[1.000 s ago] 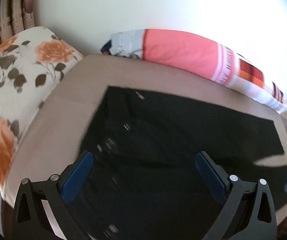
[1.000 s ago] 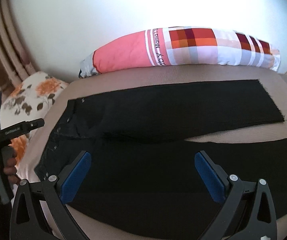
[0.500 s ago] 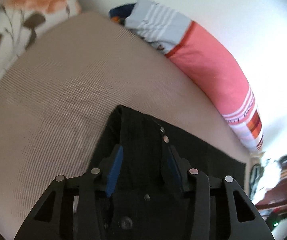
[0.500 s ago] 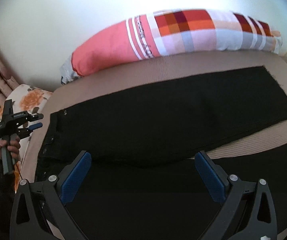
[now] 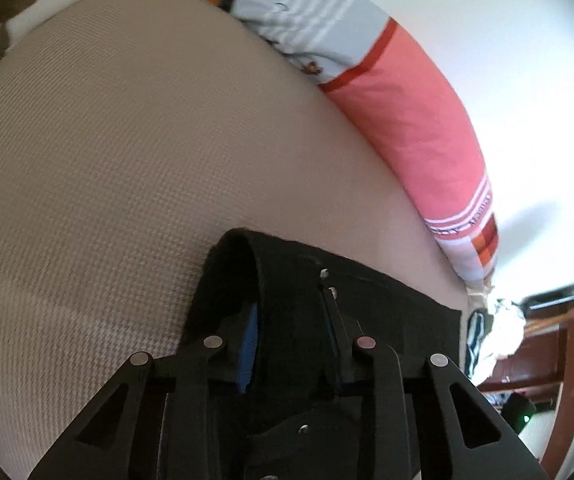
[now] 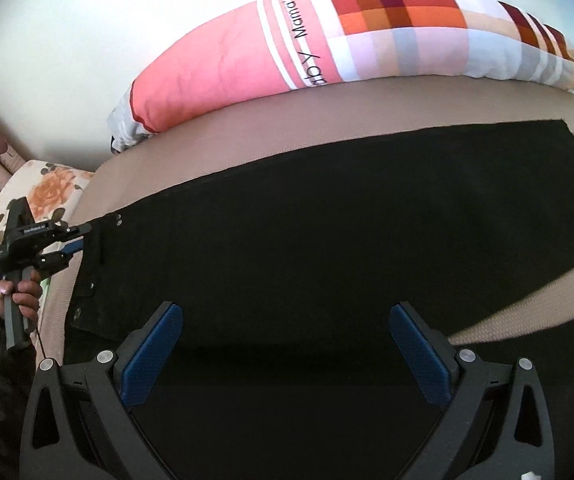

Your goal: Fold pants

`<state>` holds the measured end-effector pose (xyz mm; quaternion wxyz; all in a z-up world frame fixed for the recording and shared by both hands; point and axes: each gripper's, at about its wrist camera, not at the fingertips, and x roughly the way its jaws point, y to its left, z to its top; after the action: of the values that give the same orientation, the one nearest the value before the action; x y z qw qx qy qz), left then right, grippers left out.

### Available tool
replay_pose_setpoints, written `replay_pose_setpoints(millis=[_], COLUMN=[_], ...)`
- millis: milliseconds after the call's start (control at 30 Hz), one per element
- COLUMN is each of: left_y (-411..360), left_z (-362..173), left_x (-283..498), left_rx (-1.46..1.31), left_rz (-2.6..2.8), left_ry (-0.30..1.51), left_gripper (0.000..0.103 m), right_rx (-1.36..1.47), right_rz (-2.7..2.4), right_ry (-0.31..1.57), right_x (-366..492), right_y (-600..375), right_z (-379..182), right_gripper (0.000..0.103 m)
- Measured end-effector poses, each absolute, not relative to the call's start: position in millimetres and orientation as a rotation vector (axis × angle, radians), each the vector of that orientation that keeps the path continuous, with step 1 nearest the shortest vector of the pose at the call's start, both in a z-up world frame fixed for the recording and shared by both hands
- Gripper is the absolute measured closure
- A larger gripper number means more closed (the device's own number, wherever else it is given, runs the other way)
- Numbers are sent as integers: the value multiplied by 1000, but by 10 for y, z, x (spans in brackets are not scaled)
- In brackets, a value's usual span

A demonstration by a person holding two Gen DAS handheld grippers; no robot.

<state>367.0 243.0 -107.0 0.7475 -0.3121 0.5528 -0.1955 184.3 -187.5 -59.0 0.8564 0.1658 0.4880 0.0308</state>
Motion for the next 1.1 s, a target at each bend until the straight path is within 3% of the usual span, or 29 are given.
replay_pose_setpoints(millis=[400,467,500,1100], left_y=[2165,2176,2180,1965], left_z=[-1358,-1333,-1317,-116], left_x=[3972,3969,3956,3053], left_rx=[-822,-811,-792,-479], left_rz=[-494,-480,-470,-697], left_ry=[1190,1182,1180,885], left_gripper=[73,84,94,95], right_rx=[269,237,213,-327], right_rz=[161,198,212,731], right_ry=[1042,1040,1040,1295], right_x=[2338,2432,2489,3784], right_y=[-1874,-1900,-1907,-1976], right_z=[-694,-686,-682,-833], right_gripper=[0,0,0,0])
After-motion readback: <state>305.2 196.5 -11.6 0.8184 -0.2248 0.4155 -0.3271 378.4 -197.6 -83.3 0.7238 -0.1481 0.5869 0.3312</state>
